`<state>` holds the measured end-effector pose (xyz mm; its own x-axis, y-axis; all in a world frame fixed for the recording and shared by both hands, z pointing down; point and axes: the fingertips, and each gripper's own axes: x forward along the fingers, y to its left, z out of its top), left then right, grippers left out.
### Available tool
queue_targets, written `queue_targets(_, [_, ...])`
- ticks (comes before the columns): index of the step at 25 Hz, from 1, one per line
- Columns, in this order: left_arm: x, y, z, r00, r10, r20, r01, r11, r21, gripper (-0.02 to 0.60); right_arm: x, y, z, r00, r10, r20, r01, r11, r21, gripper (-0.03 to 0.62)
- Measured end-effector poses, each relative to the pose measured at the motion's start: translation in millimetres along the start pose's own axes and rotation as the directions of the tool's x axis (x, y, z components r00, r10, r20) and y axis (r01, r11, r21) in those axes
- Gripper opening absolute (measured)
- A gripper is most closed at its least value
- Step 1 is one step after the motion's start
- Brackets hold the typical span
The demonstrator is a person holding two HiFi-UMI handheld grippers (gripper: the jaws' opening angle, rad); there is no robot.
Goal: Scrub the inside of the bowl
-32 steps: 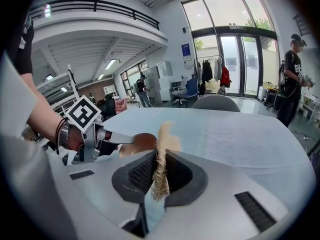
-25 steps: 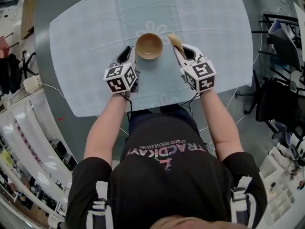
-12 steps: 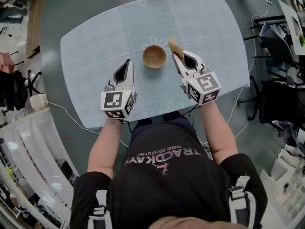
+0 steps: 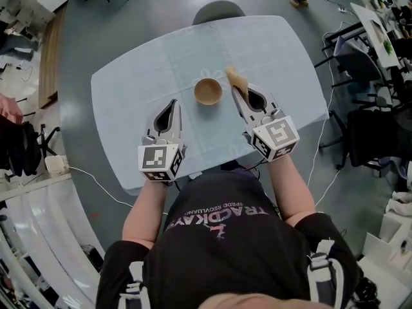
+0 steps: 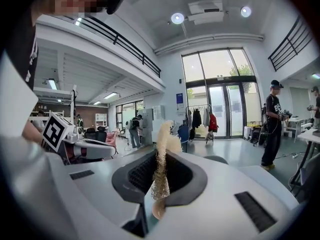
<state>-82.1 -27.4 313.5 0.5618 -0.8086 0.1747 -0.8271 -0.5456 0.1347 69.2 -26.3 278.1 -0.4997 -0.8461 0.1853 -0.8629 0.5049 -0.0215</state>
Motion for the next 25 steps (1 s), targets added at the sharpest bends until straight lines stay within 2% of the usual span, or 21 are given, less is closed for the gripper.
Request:
queue_targets(5, [-20.5, -12.2, -3.4, 0.999, -0.050, -0.005, 0.050, 0.999, 0.009, 0.015, -22.7, 20.0, 2.3, 1.000, -0.023, 0.010, 0.023, 1.000, -0.002, 0.032])
queue_targets(12, [-39.3, -20.7, -18.1, 0.995, -0.091, -0.038, 0.092, 0.996, 0.013, 0.015, -36.6, 47.0, -23.6, 0.999, -0.037, -0.024, 0.037, 0.999, 0.027, 0.032])
queue_targets(19, [-47.7, -19.7, -28.7, 0.993, -0.109, -0.049, 0.107, 0.994, -0.032, 0.015, -48.7, 57.3, -37.3, 0.997, -0.072, -0.038, 0.073, 0.997, 0.040, 0.032])
queue_targets(25, [-48.0, -22.2, -27.3, 0.991, -0.119, -0.054, 0.118, 0.993, -0.028, 0.017, -54.3, 59.5, -35.3, 0.996, -0.088, -0.035, 0.089, 0.995, 0.043, 0.032])
